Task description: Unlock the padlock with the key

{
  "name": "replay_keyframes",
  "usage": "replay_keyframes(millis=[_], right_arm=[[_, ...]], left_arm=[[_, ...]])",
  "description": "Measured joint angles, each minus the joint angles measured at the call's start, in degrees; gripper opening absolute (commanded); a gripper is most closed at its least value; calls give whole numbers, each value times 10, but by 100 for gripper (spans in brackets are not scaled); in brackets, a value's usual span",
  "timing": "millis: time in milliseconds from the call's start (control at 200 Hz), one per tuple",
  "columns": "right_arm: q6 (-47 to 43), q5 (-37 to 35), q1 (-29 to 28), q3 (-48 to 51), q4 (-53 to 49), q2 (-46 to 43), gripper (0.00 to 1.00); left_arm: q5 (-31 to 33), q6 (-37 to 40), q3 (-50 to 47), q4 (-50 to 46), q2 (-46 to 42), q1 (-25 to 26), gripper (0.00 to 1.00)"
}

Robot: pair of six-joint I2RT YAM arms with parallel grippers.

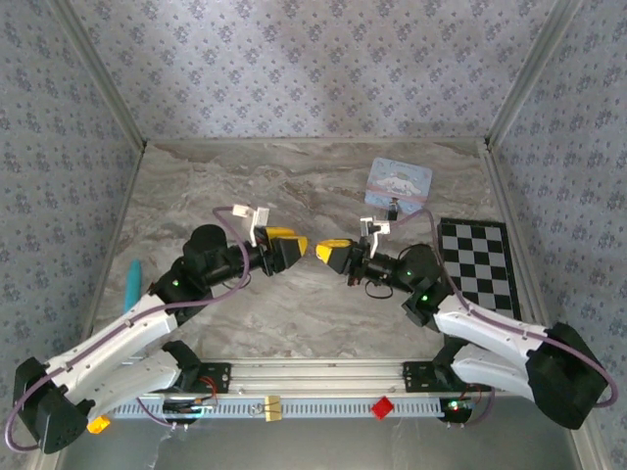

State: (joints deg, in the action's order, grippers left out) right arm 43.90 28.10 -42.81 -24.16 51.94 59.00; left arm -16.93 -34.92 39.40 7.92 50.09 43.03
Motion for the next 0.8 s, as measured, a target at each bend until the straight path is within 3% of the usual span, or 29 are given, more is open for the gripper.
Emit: replay_keyframes(millis=[50,150,315,515,800], right_arm=[[-8,0,4,-3,-33,-11,0],[-44,-22,13,-23,-157,-53,0],[-121,-127,27,-123,-435,-120,0],[-159,-263,42,-240,-685,-141,0],[-153,-356,42,-249,-875,-203,0]], left_arm=[[10,6,2,-12,-1,-10,76],[16,4,22,-44,22,-50,76],[65,16,187,-171,181,-96,80],[91,38,350,-240,383,-95,84],[66,43,531,-240,635,-44,78]])
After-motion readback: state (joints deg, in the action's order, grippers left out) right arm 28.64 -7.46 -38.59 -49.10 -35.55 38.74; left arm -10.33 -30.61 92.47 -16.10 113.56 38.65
